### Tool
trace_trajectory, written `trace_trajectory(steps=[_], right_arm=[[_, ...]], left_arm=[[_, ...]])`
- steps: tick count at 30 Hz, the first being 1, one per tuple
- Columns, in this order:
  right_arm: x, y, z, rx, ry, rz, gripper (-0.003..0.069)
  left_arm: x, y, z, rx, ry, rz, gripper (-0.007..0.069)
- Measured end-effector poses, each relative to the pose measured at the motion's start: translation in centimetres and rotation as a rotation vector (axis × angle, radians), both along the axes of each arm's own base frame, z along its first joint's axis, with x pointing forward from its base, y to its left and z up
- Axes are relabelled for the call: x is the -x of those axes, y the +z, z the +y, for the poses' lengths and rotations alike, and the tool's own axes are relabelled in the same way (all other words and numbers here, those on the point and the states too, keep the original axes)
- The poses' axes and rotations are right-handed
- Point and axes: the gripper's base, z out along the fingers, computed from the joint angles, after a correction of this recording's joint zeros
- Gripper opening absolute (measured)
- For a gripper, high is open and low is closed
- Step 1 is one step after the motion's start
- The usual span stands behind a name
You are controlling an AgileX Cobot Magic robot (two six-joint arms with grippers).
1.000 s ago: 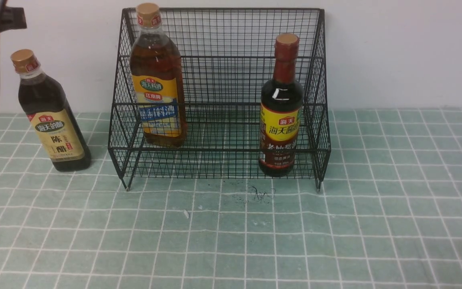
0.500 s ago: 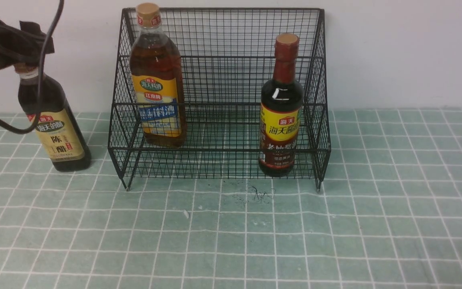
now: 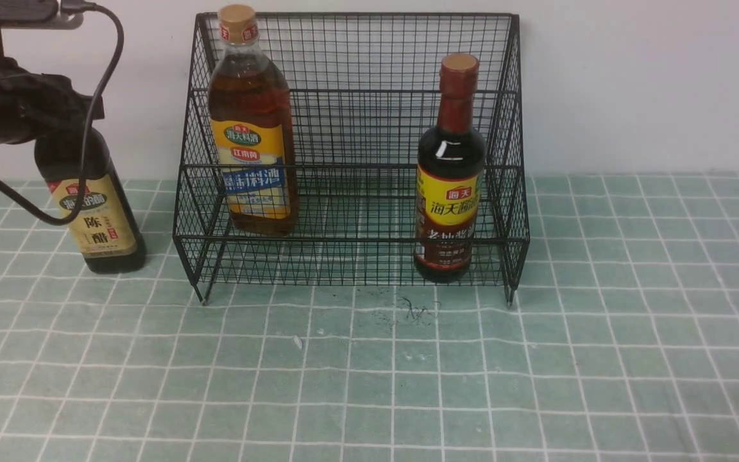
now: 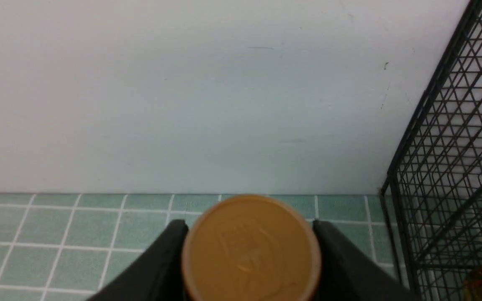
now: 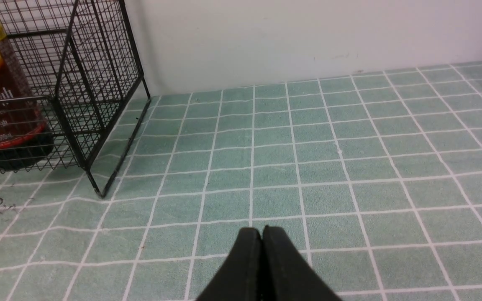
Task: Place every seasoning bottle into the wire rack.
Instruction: Use the left arm to grab the condiment bottle closest to it, then use the left arm to put the condiment bottle back on the shelf
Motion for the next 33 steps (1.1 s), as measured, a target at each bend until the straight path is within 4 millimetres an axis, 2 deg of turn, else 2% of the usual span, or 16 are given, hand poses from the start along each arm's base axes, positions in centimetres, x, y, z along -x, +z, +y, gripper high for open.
trace_trajectory(steps=[5, 12, 13, 14, 19, 27, 33], right_arm=[[0.0, 0.0, 0.0, 0.000, 0.000, 0.000, -0.0015], [0.0, 0.0, 0.0, 0.000, 0.000, 0.000, -0.0015], [0.0, 0.0, 0.0, 0.000, 0.000, 0.000, -0.0015], [0.0, 0.0, 0.0, 0.000, 0.000, 0.000, -0.0015], [0.0, 0.0, 0.0, 0.000, 0.000, 0.000, -0.0015], [0.0, 0.0, 0.0, 0.000, 0.000, 0.000, -0.0015], [0.0, 0.0, 0.0, 0.000, 0.000, 0.000, -0.0015]], left_arm=[[1.6, 1.4, -0.4, 0.002, -0.031, 0.020, 0.0322], [6.8, 8.7, -1.3, -0.019, -0.051, -0.155, 0.0322], [7.0, 8.9, -1.3, -0.020, -0.051, -0.161, 0.0322], [8.3, 10.4, -1.5, -0.028, -0.051, -0.211, 0.0322], [10.7, 12.8, -1.9, -0.017, -0.053, -0.284, 0.0322], [11.8, 13.8, -2.7, 0.096, -0.064, -0.322, 0.0322], [11.2, 13.5, -5.3, 0.119, -0.153, -0.322, 0.0322]])
